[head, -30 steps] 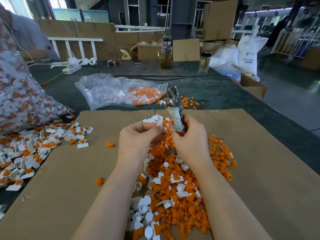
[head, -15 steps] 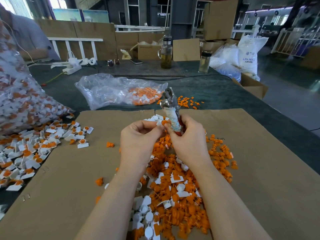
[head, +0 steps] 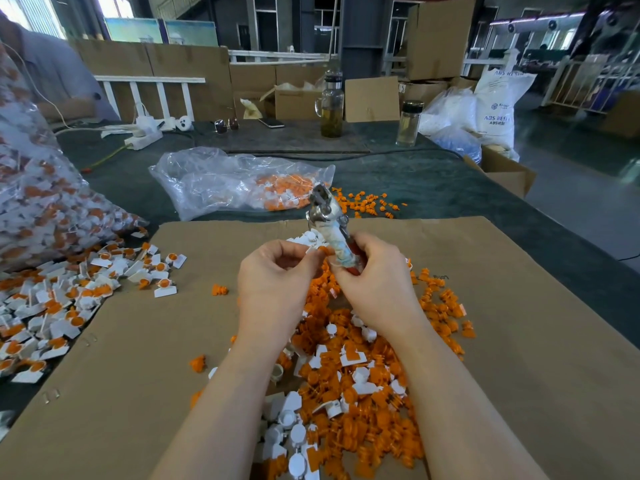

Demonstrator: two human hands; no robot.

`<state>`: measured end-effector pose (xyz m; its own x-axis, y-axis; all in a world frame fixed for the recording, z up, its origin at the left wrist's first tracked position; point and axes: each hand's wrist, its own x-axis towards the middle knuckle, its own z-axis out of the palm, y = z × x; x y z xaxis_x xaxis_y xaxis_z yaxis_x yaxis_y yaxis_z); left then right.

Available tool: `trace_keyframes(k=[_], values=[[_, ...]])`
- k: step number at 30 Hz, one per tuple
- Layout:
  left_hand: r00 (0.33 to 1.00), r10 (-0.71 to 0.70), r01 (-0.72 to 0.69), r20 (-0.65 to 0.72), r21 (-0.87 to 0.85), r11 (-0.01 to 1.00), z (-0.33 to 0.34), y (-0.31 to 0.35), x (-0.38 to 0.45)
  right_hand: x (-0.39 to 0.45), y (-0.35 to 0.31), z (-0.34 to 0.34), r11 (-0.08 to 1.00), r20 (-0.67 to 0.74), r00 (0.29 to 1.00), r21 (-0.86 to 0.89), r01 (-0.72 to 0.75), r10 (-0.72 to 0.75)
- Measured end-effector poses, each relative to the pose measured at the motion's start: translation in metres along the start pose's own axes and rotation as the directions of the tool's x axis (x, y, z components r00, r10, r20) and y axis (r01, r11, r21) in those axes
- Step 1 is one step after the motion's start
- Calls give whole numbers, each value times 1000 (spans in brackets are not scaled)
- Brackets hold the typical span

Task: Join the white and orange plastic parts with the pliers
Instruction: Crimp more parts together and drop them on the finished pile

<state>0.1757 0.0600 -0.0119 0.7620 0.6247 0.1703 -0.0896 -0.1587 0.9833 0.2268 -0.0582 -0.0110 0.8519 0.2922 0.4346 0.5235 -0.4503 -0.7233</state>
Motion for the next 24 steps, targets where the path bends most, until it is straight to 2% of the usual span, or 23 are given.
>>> trace_keyframes(k=[4,8,16,18,20,24], values=[[999,-33,34,13,-37,999,-1,0,2,1,3,-7,991,110,991,110,-83,70],[999,-38,39,14,-99,994,-3,1,4,1,7,-17,987,166,980,104,-125,107],[998,58,-56,12,-123,991,-6,-2,6,0,11,-27,973,358,923,122,-195,140],[998,65,-64,10,-88,994,-7,-2,6,-1,9,-25,979,334,933,99,-180,138],[998,65,-65,-2,-30,997,-6,-2,6,-1,6,-21,991,238,966,65,-119,100],[997,75,-73,-11,107,992,0,-2,3,-1,-2,-15,994,102,995,109,-26,15]])
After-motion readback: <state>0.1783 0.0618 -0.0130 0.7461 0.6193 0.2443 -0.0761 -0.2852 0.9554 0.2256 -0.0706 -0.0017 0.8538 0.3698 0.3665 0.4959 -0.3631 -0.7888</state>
